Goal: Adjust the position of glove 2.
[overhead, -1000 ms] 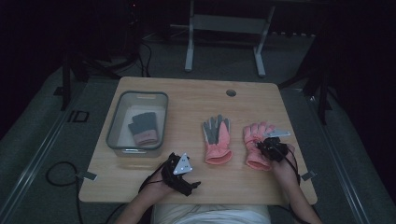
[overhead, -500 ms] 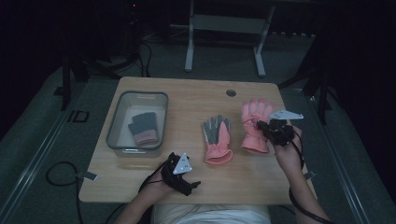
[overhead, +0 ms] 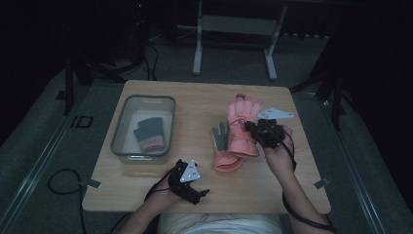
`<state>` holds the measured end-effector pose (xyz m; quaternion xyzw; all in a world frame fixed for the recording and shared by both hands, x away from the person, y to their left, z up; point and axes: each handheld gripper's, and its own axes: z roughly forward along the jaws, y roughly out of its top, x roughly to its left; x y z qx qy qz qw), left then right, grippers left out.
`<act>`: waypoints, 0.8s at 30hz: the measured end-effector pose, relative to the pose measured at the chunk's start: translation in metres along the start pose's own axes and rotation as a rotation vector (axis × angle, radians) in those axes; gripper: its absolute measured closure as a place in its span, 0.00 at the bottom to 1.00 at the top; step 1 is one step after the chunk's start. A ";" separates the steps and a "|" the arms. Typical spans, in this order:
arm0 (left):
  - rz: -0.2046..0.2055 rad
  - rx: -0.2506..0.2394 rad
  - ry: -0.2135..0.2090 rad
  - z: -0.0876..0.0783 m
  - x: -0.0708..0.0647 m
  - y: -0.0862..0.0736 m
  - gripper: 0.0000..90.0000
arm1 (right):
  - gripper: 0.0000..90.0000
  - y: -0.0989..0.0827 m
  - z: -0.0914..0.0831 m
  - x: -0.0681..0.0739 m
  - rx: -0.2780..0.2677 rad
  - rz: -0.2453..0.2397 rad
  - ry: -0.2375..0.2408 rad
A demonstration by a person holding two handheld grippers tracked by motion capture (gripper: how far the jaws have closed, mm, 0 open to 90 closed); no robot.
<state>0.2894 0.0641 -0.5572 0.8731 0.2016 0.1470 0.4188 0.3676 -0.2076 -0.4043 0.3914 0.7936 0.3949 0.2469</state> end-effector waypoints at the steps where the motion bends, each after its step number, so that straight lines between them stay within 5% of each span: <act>1: -0.002 0.001 -0.002 0.000 0.000 0.000 0.01 | 0.99 0.001 0.002 0.004 0.002 0.000 0.005; 4: 0.001 0.002 -0.003 0.000 0.000 0.000 0.01 | 0.99 0.003 0.010 0.020 0.017 -0.024 0.004; 13: 0.002 0.003 -0.007 0.000 -0.001 0.000 0.01 | 0.98 -0.010 0.038 0.034 0.089 -0.037 0.012; 24: 0.001 0.007 -0.006 0.001 0.000 -0.001 0.01 | 0.98 -0.036 0.084 0.026 0.201 -0.001 0.040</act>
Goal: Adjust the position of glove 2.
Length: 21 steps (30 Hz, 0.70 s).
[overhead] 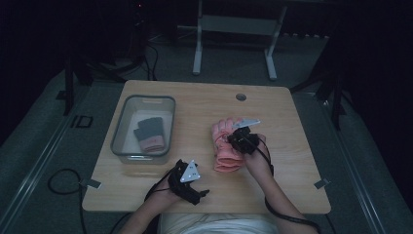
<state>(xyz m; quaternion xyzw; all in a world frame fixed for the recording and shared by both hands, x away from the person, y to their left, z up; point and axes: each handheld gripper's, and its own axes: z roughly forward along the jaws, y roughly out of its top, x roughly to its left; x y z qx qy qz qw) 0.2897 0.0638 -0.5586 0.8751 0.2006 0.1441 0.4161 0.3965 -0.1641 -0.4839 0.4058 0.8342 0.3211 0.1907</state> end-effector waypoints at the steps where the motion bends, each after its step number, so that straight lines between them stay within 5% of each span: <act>1: 0.000 0.002 0.000 0.000 0.000 0.000 0.01 | 0.97 0.000 0.002 0.000 0.004 -0.001 0.001; 7: -0.008 0.000 0.001 0.000 0.000 0.000 0.01 | 0.94 -0.002 0.008 0.000 -0.004 0.010 0.006; 12: -0.019 0.039 -0.005 -0.001 0.000 0.003 0.01 | 0.82 0.004 -0.007 -0.002 -0.054 0.006 0.012; 17: -0.012 -0.015 0.035 -0.008 -0.003 0.012 0.01 | 0.78 0.008 -0.021 -0.009 -0.086 -0.006 0.013; 21: -0.082 -0.086 0.058 -0.019 0.001 0.025 0.02 | 0.75 0.009 -0.026 -0.017 -0.104 0.004 -0.009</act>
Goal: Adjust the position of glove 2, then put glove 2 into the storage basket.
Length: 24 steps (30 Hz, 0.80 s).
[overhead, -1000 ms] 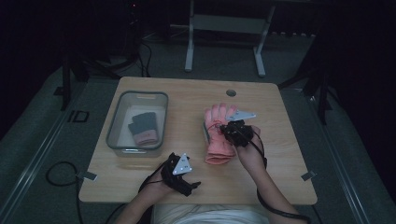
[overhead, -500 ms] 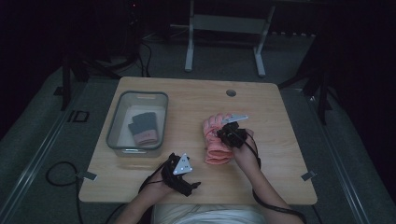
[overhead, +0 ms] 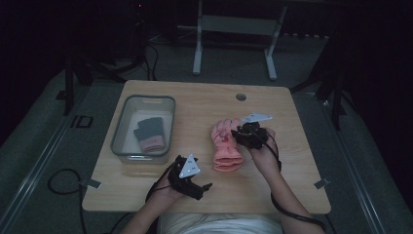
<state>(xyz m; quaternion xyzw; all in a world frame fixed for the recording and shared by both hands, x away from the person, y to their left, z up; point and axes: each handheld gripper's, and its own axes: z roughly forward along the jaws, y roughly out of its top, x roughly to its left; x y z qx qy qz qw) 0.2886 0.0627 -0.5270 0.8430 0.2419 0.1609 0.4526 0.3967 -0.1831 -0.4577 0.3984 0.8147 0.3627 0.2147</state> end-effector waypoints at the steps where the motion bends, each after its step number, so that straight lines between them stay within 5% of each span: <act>1: 0.000 0.000 0.000 0.000 0.000 0.000 0.03 | 0.75 0.000 0.000 0.000 0.000 0.000 0.000; 6: -0.124 -0.062 0.014 -0.014 0.019 0.038 0.04 | 0.68 0.003 -0.004 -0.006 -0.021 0.001 0.003; 13: -0.116 -0.003 0.103 -0.002 0.052 0.086 0.08 | 0.67 0.001 -0.001 -0.006 -0.036 -0.007 0.000; 16: -0.130 0.014 0.109 0.010 0.062 0.099 0.13 | 0.68 0.000 0.002 -0.007 -0.045 0.000 -0.005; 21: -0.136 0.072 0.151 0.035 0.068 0.107 0.24 | 0.68 -0.004 0.005 -0.005 -0.045 0.005 0.005; 24: -0.172 0.105 0.130 0.051 0.071 0.104 0.25 | 0.67 -0.011 0.007 -0.004 -0.030 0.002 0.011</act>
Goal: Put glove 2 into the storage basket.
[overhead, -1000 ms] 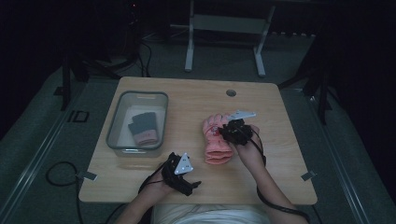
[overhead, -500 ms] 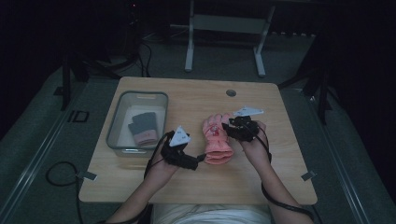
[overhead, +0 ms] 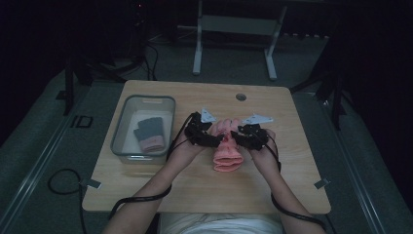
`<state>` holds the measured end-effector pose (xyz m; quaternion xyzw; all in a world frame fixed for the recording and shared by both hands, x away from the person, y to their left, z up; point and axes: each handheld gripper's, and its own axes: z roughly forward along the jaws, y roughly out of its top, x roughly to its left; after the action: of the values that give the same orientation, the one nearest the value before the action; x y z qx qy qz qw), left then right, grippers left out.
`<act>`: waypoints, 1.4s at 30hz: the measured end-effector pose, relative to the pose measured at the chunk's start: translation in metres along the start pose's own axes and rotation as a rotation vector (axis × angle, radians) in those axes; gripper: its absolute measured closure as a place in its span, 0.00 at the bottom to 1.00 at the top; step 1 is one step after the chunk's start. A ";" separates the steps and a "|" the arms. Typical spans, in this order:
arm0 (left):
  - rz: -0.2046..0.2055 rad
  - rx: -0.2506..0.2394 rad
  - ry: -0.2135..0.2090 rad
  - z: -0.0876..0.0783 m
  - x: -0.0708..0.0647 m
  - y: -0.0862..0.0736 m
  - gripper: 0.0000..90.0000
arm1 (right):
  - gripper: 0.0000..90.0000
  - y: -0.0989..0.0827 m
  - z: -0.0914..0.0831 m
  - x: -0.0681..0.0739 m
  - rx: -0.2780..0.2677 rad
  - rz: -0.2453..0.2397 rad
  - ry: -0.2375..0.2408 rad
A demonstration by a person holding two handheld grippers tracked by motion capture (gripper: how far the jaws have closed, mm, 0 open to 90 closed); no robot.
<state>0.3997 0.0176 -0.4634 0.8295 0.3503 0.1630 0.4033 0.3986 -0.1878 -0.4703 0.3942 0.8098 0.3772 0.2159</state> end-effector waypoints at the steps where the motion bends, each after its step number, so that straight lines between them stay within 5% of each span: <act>1: -0.010 0.009 -0.006 0.005 0.000 -0.002 0.25 | 0.67 -0.003 0.001 0.000 0.010 -0.004 0.000; 4: -0.060 0.058 -0.040 0.020 0.002 -0.008 0.25 | 0.64 -0.014 0.005 -0.004 0.043 0.005 0.008; 7: -0.095 0.081 -0.021 0.031 0.002 -0.015 0.25 | 0.57 -0.023 0.010 -0.009 0.088 0.008 0.013; 10: -0.182 0.095 -0.070 0.039 0.007 -0.021 0.25 | 0.53 -0.030 0.014 -0.017 0.119 0.064 0.049; 18: -0.388 0.149 -0.223 0.071 0.025 -0.039 0.26 | 0.49 -0.039 0.028 -0.024 0.173 0.118 0.089; 19: -0.388 0.149 -0.223 0.071 0.025 -0.039 0.30 | 0.49 -0.039 0.028 -0.024 0.173 0.118 0.089; 20: -0.410 0.144 -0.274 0.075 0.027 -0.041 0.30 | 0.51 -0.040 0.029 -0.026 0.175 0.131 0.102; 23: -0.388 0.137 -0.322 0.075 0.029 -0.041 0.54 | 0.64 -0.042 0.034 -0.027 0.176 0.182 0.159; 27: -0.295 0.153 -0.273 0.069 0.022 -0.034 0.77 | 0.77 -0.040 0.033 -0.020 0.168 0.148 0.144; 30: -0.258 0.164 -0.258 0.065 0.018 -0.028 0.83 | 0.82 -0.039 0.030 -0.014 0.153 0.118 0.117; 32: -0.237 0.167 -0.251 0.061 0.016 -0.024 0.84 | 0.83 -0.038 0.027 -0.015 0.137 0.149 0.126; 42: -0.174 0.133 -0.237 0.032 0.010 0.000 0.86 | 0.86 -0.022 0.009 -0.010 0.070 0.139 0.120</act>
<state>0.4240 0.0069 -0.4836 0.8344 0.3806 0.0048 0.3987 0.3996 -0.2006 -0.4923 0.4334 0.8047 0.3855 0.1266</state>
